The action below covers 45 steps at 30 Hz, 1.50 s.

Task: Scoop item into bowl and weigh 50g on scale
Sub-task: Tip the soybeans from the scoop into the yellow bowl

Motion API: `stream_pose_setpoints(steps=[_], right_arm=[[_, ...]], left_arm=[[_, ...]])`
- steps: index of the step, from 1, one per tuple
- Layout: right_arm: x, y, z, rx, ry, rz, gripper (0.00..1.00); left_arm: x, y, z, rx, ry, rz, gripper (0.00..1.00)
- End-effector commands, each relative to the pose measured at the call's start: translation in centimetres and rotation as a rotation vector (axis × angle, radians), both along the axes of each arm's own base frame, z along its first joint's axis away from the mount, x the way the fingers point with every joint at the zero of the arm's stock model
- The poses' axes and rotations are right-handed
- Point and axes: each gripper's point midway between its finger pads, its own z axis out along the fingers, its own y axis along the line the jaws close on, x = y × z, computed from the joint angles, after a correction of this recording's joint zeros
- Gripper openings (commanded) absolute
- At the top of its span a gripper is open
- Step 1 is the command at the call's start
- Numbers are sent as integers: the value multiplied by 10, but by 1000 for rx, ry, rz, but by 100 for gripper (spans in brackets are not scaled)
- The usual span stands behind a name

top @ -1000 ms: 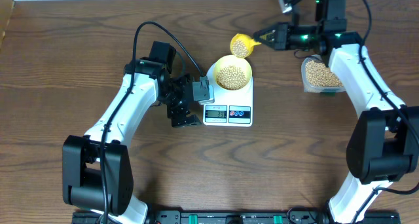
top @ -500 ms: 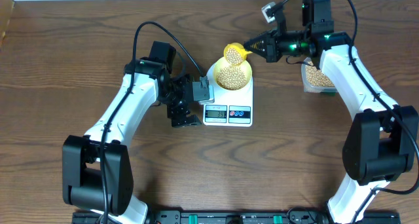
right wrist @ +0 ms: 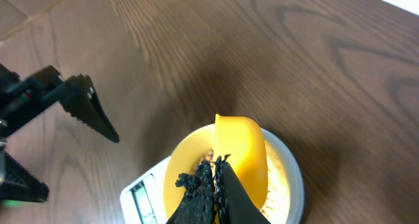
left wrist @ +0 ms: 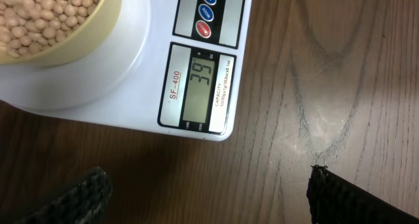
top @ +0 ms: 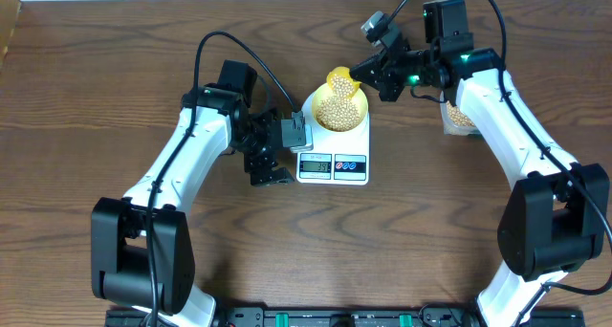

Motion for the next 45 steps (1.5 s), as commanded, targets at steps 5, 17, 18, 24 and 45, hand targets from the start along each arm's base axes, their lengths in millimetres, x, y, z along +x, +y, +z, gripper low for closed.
stream_pose_setpoints(steps=[5, 17, 18, 24, 45], right_arm=[[-3, 2, 12, -31, -118, 65, 1], [-5, 4, 13, -20, -113, 74, 1], [-5, 4, 13, -20, -113, 74, 1], [-5, 4, 13, -19, -110, 72, 1], [-5, 4, 13, -19, -111, 72, 1]], left_arm=[[-2, -1, -1, -13, 12, -5, 98], [-2, -1, -1, -13, 12, -5, 97], [-2, -1, -1, -13, 12, -5, 97], [-2, -1, -1, -13, 12, -6, 97], [-2, -1, -1, -13, 12, -6, 98]])
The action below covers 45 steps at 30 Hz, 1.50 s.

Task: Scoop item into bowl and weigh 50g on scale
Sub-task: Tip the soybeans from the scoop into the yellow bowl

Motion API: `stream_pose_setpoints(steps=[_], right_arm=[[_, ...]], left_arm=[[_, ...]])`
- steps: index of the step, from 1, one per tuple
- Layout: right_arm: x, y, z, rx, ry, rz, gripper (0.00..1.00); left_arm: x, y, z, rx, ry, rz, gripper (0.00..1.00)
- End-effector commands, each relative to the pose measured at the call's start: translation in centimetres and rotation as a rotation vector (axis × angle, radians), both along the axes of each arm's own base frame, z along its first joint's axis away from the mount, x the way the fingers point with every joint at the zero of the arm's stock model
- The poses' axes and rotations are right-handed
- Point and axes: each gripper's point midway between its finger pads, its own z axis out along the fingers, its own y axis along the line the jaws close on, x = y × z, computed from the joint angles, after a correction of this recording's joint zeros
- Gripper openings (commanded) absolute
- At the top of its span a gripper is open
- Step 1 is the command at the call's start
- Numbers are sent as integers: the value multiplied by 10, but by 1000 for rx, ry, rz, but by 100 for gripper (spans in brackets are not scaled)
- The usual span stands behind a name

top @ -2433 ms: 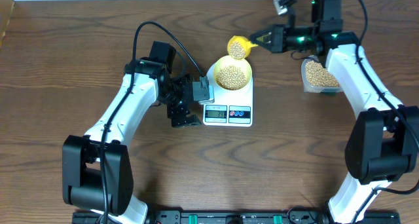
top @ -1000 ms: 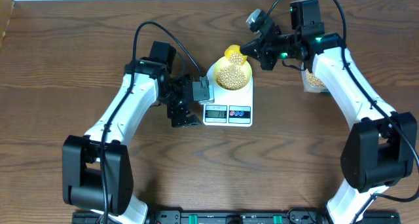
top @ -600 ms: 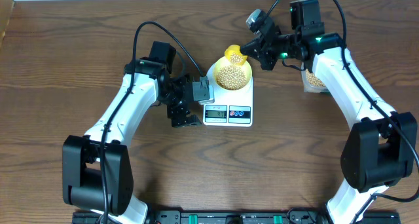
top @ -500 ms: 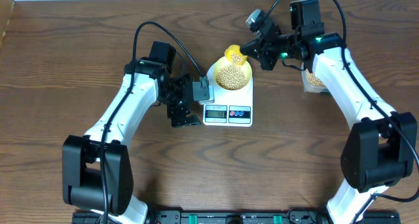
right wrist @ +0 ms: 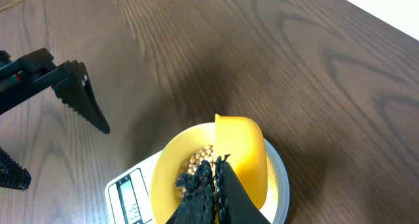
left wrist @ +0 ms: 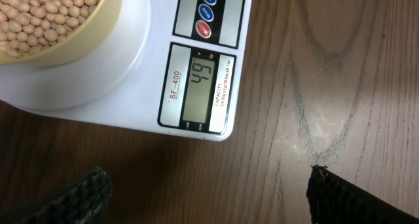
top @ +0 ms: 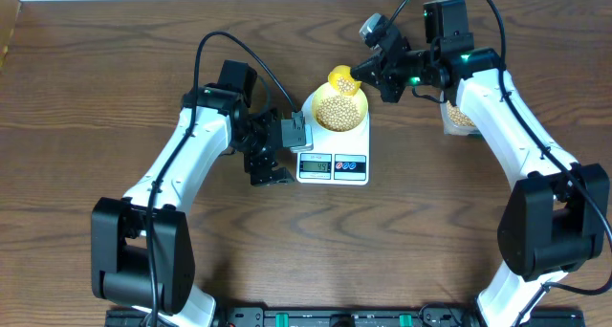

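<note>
A white digital scale [top: 333, 164] carries a yellow bowl [top: 339, 109] heaped with pale soybeans [left wrist: 39, 14]. Its display [left wrist: 201, 86] reads 49. My right gripper [top: 371, 76] is shut on the handle of a yellow scoop [top: 341, 79], which hangs over the bowl's far rim. In the right wrist view the scoop [right wrist: 242, 152] stands just past my shut right gripper [right wrist: 216, 168], with beans below it. My left gripper [top: 271, 160] is open, low over the table beside the scale's left front; the left wrist view shows nothing in that gripper [left wrist: 209, 194].
A container of soybeans [top: 461, 117] stands at the right, partly under my right arm. The scale's three buttons [left wrist: 204, 13] face my left gripper. A dark wooden table [top: 96, 78] lies all around.
The scale's display has gone from 39 to 49 and the bowl holds more beans. My right gripper with the scoop has shifted slightly over the bowl. The left arm has not moved.
</note>
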Motion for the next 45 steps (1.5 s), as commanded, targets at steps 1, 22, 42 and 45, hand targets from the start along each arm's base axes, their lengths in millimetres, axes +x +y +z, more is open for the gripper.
stream_pose_setpoints(steps=[1, 22, 42, 45], right_arm=[[-5, 4, 14, 13, -36, 25, 1], [-15, 12, 17, 29, -67, 102, 1], [-9, 8, 12, -3, -54, 49, 1], [-8, 8, 12, -3, -55, 49, 1]], left_arm=[[-2, -1, -1, -13, 12, -5, 98], [-2, -1, -1, -13, 12, -6, 98], [-2, -1, -1, -13, 12, -6, 98], [-2, -1, -1, -13, 12, -6, 98]])
